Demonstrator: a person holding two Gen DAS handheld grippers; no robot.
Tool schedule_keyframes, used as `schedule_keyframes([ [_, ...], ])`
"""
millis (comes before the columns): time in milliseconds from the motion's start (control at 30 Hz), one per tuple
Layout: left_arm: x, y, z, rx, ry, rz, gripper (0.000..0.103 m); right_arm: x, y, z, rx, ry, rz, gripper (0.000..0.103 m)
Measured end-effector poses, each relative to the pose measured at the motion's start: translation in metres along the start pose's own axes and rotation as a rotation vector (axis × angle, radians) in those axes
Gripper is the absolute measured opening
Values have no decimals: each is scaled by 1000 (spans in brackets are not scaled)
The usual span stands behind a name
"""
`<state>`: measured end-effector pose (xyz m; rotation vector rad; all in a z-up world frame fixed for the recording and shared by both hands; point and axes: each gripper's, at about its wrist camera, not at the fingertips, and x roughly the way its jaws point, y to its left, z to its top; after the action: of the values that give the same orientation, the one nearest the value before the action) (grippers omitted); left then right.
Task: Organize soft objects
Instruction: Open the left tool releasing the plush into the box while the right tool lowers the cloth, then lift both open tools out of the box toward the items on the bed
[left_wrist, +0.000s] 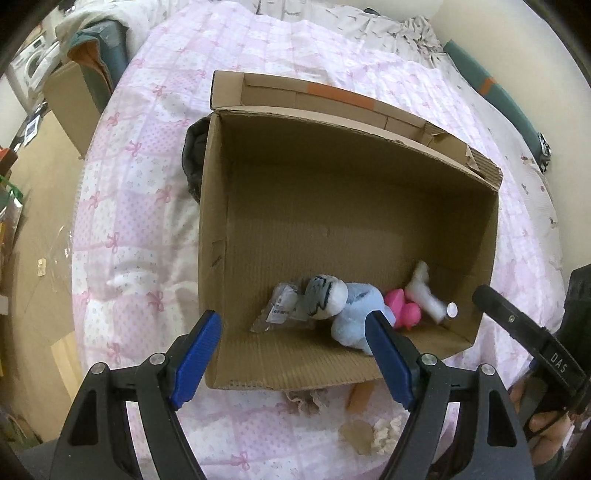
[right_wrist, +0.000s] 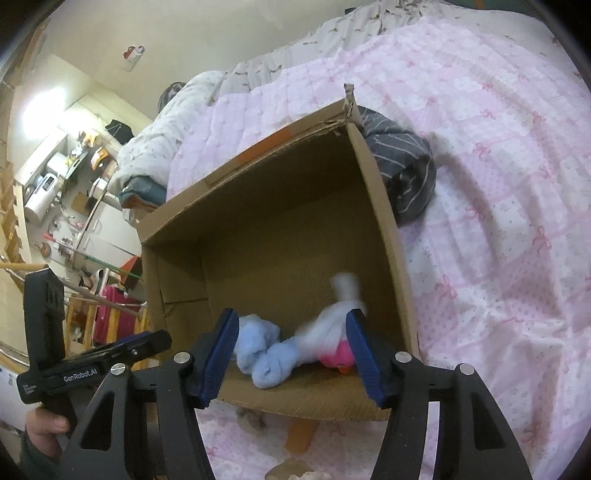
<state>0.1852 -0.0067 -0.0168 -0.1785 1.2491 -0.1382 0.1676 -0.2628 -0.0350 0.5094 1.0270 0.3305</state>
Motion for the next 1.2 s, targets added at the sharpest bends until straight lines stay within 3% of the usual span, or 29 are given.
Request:
schedule_keyframes([
  [533,-20,5,-23,-9,-10,5,78,-17,10,-22,-63,14,-65,64],
  [1033,-35,23,-85,-6,-27,26,78,-31,14,-71,-88,56,-120,64],
  [1200,-28,26,-110,-8,-69,72,78,-31,11,-82,-78,75,-148,64],
])
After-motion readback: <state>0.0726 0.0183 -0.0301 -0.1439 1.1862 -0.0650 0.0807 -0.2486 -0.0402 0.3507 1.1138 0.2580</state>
